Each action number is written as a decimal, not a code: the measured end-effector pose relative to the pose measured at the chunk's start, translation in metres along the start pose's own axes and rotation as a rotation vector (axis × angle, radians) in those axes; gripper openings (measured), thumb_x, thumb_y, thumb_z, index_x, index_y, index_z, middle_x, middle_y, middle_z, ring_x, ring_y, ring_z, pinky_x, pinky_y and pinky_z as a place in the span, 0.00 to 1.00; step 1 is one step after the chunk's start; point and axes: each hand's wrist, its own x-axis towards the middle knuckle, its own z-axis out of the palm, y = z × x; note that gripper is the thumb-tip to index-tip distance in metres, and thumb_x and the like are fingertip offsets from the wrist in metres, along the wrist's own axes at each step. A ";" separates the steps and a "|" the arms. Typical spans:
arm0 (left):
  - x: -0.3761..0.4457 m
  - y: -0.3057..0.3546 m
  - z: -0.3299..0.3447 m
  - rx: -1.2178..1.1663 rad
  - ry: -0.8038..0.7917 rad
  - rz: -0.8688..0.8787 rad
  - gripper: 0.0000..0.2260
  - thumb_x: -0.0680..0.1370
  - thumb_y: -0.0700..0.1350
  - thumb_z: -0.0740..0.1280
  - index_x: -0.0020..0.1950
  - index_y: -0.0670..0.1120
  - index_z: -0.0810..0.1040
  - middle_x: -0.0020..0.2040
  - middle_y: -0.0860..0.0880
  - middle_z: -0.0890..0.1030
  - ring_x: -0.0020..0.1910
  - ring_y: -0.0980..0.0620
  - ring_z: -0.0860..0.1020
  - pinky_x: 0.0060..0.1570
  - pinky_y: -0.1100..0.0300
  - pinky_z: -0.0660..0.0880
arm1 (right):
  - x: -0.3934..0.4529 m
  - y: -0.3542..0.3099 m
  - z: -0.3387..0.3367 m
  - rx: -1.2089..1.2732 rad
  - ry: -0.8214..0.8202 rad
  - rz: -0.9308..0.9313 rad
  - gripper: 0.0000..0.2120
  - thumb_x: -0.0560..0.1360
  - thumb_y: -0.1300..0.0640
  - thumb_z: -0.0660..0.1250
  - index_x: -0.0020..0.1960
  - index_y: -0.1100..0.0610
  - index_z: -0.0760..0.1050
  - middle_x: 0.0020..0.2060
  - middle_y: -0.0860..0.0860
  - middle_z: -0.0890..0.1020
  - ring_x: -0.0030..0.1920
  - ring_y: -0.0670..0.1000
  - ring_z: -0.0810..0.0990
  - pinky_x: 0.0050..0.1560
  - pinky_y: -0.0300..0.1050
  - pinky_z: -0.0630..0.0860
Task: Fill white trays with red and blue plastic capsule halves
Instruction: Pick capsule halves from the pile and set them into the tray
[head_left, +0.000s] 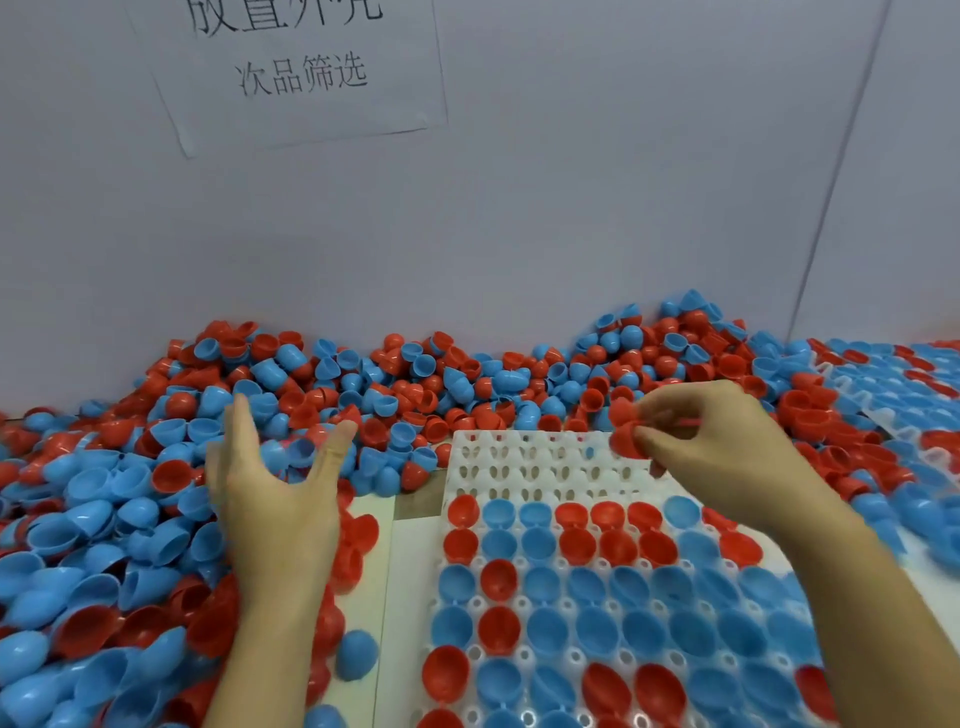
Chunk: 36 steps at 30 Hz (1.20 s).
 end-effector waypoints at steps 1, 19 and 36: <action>-0.001 0.001 0.002 0.070 0.002 0.044 0.42 0.71 0.64 0.67 0.82 0.52 0.58 0.82 0.51 0.59 0.81 0.50 0.53 0.75 0.42 0.57 | 0.001 0.010 -0.014 -0.087 0.008 0.066 0.08 0.76 0.58 0.72 0.44 0.45 0.80 0.36 0.43 0.83 0.33 0.41 0.82 0.33 0.32 0.73; -0.014 0.053 0.047 0.259 -0.421 0.409 0.19 0.81 0.47 0.66 0.72 0.49 0.75 0.69 0.51 0.76 0.71 0.50 0.69 0.70 0.53 0.65 | 0.003 0.074 -0.038 -0.451 -0.291 0.595 0.06 0.76 0.60 0.70 0.50 0.58 0.85 0.49 0.53 0.85 0.47 0.50 0.82 0.48 0.43 0.81; -0.004 0.103 0.299 0.680 -0.856 0.437 0.40 0.73 0.70 0.65 0.80 0.61 0.54 0.79 0.43 0.56 0.76 0.33 0.56 0.67 0.33 0.63 | 0.011 0.071 -0.025 -0.260 0.239 0.315 0.08 0.76 0.53 0.70 0.39 0.44 0.79 0.34 0.43 0.81 0.34 0.45 0.80 0.39 0.49 0.82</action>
